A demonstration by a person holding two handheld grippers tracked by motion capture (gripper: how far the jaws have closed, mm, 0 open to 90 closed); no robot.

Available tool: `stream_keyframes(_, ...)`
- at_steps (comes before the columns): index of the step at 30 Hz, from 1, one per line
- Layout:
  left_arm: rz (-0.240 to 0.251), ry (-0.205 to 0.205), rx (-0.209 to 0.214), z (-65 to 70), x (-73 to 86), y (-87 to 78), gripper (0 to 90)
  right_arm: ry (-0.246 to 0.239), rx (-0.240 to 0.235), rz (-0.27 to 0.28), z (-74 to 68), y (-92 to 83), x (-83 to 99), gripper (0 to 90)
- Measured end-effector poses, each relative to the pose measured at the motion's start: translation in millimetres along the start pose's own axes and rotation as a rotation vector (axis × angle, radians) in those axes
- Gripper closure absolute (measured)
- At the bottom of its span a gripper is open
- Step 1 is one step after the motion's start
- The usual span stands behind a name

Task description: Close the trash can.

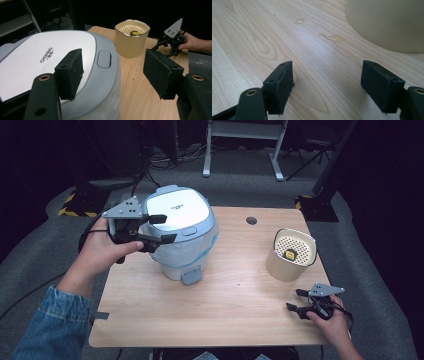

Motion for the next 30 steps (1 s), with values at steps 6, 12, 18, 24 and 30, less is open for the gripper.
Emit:
stream_keyframes(6,-0.030,0.001,-0.030,12.6,24.1,-16.5,32.4,-0.004,-0.003,-0.001,0.0,-0.1,0.1,26.3)
stream_keyframes(12,-0.052,-0.018,-0.070,18.6,51.3,-26.7,32.5,-0.006,-0.006,-0.001,0.0,-0.1,0.2,26.3)
stream_keyframes(18,-0.070,-0.029,-0.084,24.2,75.8,-32.4,32.2,-0.006,-0.006,-0.001,0.0,-0.1,0.2,26.3)
stream_keyframes(24,-0.082,-0.043,-0.077,26.5,102.1,-30.3,31.6,-0.007,-0.006,-0.001,0.0,-0.1,0.2,26.3)
stream_keyframes(30,-0.103,-0.053,-0.074,26.4,132.2,-20.6,31.7,-0.007,-0.006,-0.001,0.0,-0.1,0.2,26.3)
Point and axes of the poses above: each handheld gripper's, and its own axes: y roughly forward along the jaws, x roughly out of its underside, z roughly to its right, the point moved 9 cm from there along y, roughly forward along the jaws, and after that the axes turned 12 degrees about -x, right-handed, at the moved point
